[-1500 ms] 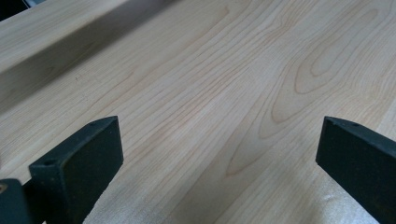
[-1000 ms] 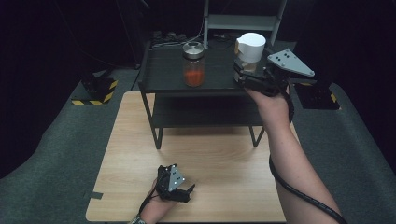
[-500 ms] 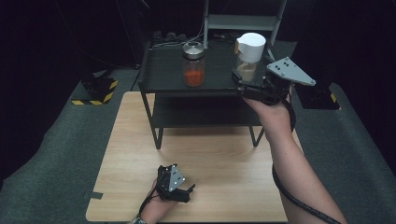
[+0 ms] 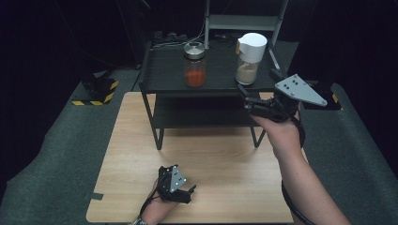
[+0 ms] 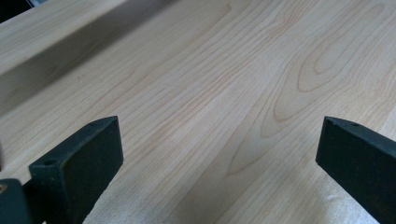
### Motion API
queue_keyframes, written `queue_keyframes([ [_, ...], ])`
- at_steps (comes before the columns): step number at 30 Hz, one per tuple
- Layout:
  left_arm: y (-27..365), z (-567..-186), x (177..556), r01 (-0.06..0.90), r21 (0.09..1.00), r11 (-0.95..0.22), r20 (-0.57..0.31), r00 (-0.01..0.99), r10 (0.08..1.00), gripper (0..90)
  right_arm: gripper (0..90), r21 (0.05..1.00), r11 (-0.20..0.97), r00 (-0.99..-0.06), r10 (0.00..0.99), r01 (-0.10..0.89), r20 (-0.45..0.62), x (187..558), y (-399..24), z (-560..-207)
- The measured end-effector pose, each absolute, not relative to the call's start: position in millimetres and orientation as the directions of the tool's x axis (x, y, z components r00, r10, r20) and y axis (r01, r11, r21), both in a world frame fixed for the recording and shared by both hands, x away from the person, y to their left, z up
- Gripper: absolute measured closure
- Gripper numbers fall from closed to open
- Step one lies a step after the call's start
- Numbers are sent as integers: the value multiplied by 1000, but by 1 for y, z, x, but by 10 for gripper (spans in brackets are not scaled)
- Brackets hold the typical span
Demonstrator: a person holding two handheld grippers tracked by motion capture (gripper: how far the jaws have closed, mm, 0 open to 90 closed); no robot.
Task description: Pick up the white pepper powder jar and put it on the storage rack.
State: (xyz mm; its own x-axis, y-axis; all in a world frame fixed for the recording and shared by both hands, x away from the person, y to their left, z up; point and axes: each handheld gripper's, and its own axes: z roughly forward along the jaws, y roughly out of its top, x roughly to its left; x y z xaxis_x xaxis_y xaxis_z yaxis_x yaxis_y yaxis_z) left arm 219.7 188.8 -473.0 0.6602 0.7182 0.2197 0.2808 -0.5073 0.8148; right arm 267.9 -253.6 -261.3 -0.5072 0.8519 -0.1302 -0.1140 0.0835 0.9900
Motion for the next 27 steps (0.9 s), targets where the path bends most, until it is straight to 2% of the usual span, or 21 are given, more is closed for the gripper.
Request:
queue_keyframes([
  [16, 188, -473, 219, 281, 814, -508, 223, 657, 720, 9, 0, 987, 114, -534, 831, -115, -158, 234, -274, -297],
  [27, 188, -473, 219, 283, 815, -506, 221, 655, 723, 10, 0, 987, 155, -564, 811, -49, -155, 221, -287, -342],
])
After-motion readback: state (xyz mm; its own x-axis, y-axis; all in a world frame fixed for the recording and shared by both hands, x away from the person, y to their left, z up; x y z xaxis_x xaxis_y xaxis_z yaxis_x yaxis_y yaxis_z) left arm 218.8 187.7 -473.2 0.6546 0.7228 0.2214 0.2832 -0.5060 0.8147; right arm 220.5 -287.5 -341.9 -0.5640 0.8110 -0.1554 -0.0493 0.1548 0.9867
